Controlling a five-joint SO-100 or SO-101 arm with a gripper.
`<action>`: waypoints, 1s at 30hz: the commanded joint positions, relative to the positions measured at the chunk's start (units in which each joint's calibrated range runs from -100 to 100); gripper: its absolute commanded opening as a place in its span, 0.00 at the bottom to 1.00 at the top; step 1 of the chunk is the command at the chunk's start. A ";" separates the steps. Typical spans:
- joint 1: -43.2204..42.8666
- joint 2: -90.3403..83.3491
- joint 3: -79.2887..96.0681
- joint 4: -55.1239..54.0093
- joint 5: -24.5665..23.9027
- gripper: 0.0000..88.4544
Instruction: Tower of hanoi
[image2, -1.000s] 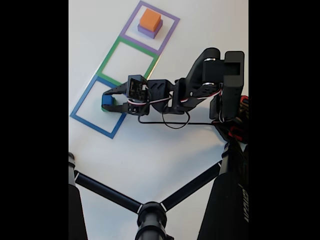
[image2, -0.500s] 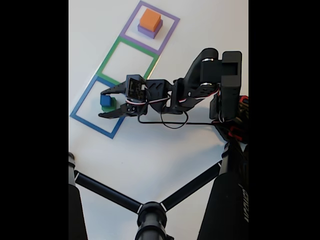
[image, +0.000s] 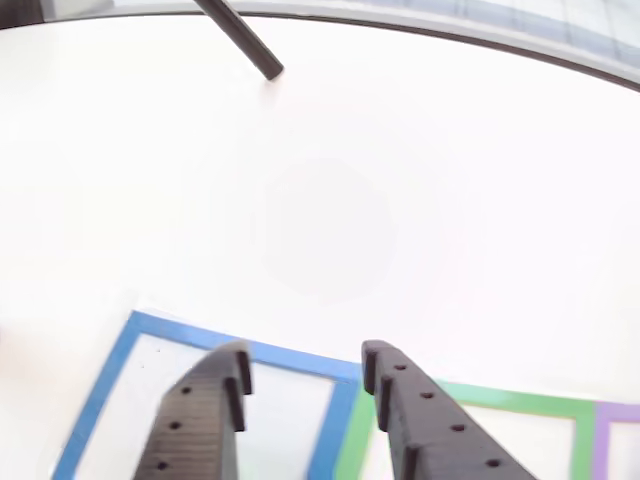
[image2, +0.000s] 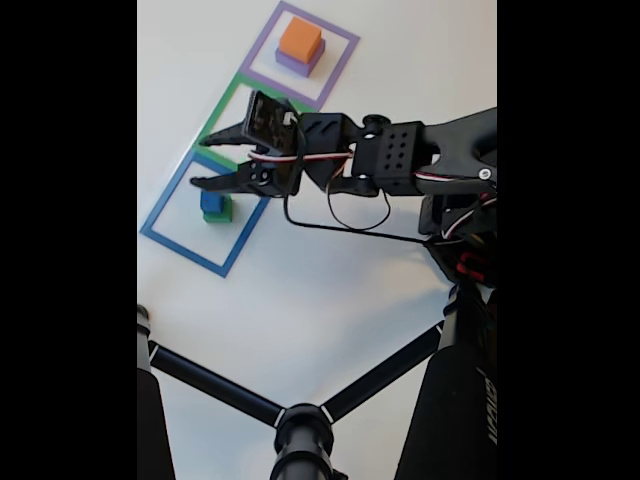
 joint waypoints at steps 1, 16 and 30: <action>9.04 -14.14 -4.01 19.31 3.31 0.00; 31.95 -21.65 -45.28 71.62 3.65 0.01; 46.14 -23.18 -53.64 80.77 4.50 0.03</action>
